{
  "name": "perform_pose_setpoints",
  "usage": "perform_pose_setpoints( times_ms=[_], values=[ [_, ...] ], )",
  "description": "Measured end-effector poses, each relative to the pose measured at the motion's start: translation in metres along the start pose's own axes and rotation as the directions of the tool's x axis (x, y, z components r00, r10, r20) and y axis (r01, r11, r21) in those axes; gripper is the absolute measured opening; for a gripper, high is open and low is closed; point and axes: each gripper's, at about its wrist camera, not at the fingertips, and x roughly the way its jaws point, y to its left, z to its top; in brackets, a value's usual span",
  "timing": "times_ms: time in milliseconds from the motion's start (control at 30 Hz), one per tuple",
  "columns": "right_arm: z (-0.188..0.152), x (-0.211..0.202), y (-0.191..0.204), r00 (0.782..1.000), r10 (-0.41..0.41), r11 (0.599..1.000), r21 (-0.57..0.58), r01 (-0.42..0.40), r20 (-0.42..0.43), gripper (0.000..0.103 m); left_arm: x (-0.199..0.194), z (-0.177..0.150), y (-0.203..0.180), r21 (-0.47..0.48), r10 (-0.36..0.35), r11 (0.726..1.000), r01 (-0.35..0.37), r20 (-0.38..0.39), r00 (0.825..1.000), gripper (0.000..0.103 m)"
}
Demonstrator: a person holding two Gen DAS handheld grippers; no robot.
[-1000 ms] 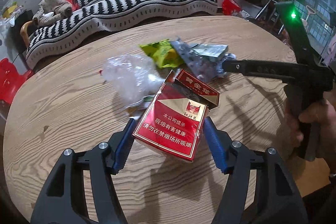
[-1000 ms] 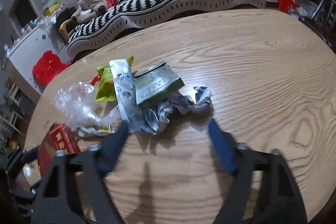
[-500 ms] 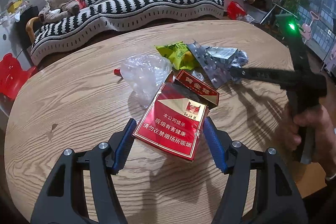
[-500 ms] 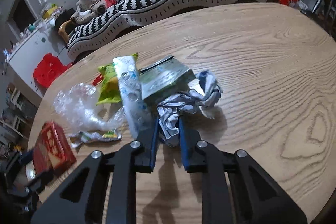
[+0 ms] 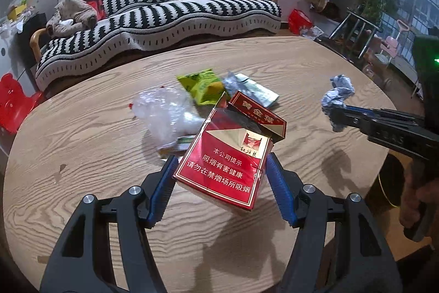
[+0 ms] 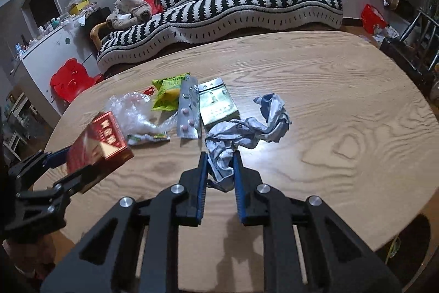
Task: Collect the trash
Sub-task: 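Carry the red box and foil over the black bin and open both tools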
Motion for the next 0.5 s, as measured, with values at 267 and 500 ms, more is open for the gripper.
perform_pose_setpoints(
  times_ms=[267,500],
  values=[
    [-0.023,-0.049,-0.033,0.998,-0.052,0.999,0.006,0.052,0.02,0.018,0.0,0.004,-0.044,0.034,-0.027,0.999,0.027,0.001,1.0,0.064],
    [-0.041,-0.093,-0.08,0.991,-0.123,0.992,0.043,0.121,0.045,0.019,0.007,0.009,-0.099,0.076,-0.085,0.994,0.085,0.0,0.996,0.064]
  ],
)
